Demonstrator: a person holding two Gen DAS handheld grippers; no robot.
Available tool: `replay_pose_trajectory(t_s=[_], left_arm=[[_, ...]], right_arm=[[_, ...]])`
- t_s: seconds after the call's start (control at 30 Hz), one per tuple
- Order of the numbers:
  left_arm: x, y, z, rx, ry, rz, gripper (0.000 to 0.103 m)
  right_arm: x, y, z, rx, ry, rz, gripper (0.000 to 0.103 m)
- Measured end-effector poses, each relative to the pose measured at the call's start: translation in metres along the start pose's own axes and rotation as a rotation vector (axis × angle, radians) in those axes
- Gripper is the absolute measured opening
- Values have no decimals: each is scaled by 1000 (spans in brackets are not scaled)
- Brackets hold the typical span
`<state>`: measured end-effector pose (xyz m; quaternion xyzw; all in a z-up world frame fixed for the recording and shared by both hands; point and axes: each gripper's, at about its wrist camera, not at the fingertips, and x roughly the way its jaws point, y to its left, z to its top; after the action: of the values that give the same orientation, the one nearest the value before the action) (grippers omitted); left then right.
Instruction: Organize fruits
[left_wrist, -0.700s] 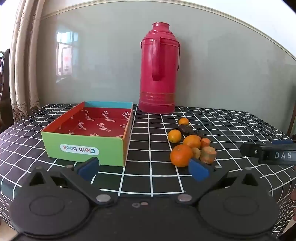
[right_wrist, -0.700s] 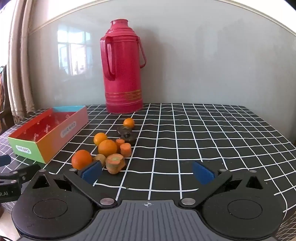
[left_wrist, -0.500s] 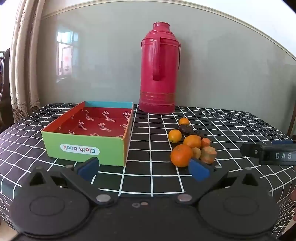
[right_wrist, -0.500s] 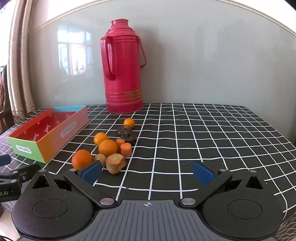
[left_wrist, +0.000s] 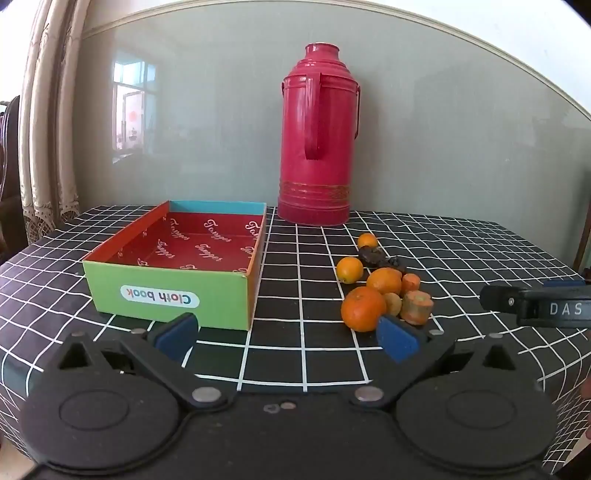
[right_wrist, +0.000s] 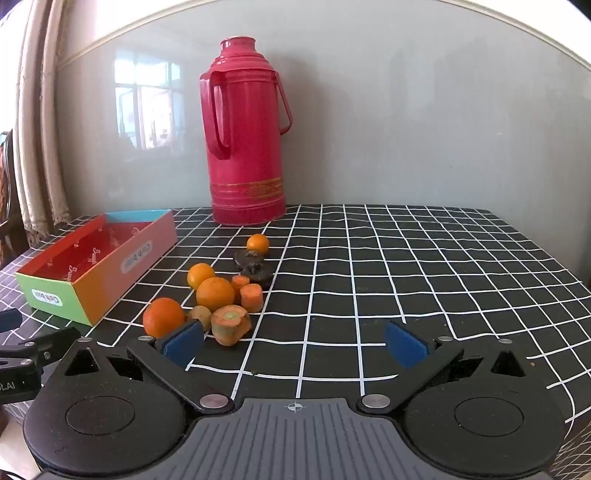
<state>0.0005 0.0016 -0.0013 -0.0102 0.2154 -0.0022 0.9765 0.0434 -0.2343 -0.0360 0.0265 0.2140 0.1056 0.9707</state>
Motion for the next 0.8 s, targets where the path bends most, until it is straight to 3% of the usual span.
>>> replay_pose_trajectory(t_s=[0.8], left_arm=[[0, 0, 0, 2, 1, 2, 97]], right_arm=[[0, -1, -1, 7, -2, -1, 103]])
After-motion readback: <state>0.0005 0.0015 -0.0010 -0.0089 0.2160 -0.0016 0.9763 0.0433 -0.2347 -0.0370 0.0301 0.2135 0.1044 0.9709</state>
